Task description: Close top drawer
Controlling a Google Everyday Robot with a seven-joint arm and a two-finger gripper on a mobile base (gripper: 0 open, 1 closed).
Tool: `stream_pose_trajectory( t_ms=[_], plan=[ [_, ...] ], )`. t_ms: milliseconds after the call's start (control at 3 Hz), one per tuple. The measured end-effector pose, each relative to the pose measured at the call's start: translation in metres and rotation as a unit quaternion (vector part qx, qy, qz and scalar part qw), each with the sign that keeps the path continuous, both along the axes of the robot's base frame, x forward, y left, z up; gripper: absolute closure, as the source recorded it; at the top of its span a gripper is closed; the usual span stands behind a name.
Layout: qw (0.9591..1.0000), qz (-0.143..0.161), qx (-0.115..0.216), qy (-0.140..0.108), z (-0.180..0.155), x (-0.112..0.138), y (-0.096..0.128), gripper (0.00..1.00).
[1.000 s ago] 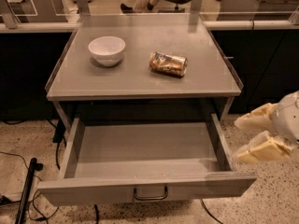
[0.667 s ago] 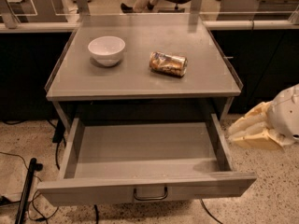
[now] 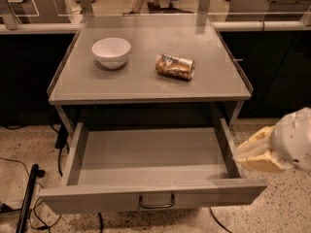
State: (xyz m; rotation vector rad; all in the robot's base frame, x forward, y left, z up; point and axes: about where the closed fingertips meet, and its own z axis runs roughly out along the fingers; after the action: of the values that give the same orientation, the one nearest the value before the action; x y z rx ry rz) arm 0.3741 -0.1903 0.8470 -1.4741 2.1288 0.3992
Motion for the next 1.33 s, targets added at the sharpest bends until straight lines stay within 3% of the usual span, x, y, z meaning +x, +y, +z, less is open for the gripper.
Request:
stream_pose_trajectory(
  t_ms=[333,667,1333],
  plan=[
    [0.9989,-0.023,0.025,0.034,-0.055,-0.020,0.009,1.00],
    [0.9967,-0.028,0.048,0.060,-0.108,-0.040,0.019,1.00],
    [0.9961,0.010,0.041,0.077,-0.179,-0.056,0.047,1.00]
  ],
)
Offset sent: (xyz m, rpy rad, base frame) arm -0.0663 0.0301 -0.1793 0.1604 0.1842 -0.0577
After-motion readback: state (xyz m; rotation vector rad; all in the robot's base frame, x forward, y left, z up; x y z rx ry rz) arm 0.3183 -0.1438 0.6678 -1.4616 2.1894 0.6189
